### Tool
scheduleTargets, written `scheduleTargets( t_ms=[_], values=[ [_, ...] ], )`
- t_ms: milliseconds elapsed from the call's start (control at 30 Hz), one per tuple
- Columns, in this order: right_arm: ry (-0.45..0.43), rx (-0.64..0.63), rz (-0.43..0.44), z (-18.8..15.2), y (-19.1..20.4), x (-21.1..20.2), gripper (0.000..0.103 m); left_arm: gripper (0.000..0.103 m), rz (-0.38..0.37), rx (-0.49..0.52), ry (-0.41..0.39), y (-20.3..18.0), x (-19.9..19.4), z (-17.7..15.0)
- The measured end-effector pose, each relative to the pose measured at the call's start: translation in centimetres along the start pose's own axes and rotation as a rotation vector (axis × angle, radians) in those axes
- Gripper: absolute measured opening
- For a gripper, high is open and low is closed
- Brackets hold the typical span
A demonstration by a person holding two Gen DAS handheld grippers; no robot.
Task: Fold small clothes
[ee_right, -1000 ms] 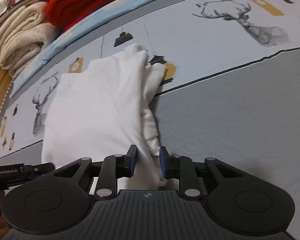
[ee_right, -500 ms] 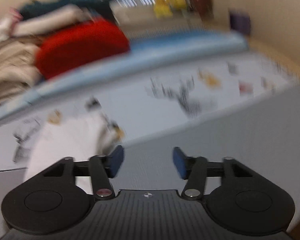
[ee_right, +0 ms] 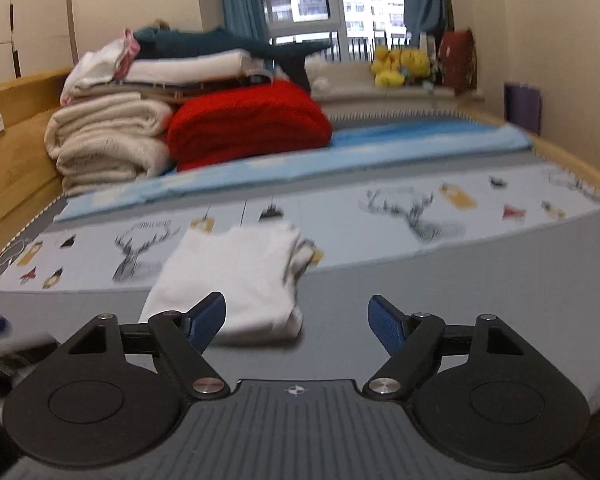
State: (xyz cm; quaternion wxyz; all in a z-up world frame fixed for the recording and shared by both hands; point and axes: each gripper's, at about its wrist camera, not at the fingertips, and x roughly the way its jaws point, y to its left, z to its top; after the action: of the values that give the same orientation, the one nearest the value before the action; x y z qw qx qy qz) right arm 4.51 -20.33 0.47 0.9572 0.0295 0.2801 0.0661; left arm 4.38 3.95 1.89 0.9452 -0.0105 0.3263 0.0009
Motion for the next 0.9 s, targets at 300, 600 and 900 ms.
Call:
scheduleTargets(
  t_ms=[300,600,900],
  values=[
    [0.102,-0.069,-0.002,-1.2,2.5,2.2,0.08,0.103,0.064,-0.134,0.119,1.4,3.5,0.2],
    [0.098,-0.093,0.029,-0.9,3.8,2.9,0.08,0.103,0.068,-0.097,0.103,0.9,3.6,0.2],
    [0.108,-0.085,0.039,-0.8,4.0,3.1,0.08,0.103,0.048,-0.083,0.097,0.9,3.7,0.2]
  ],
)
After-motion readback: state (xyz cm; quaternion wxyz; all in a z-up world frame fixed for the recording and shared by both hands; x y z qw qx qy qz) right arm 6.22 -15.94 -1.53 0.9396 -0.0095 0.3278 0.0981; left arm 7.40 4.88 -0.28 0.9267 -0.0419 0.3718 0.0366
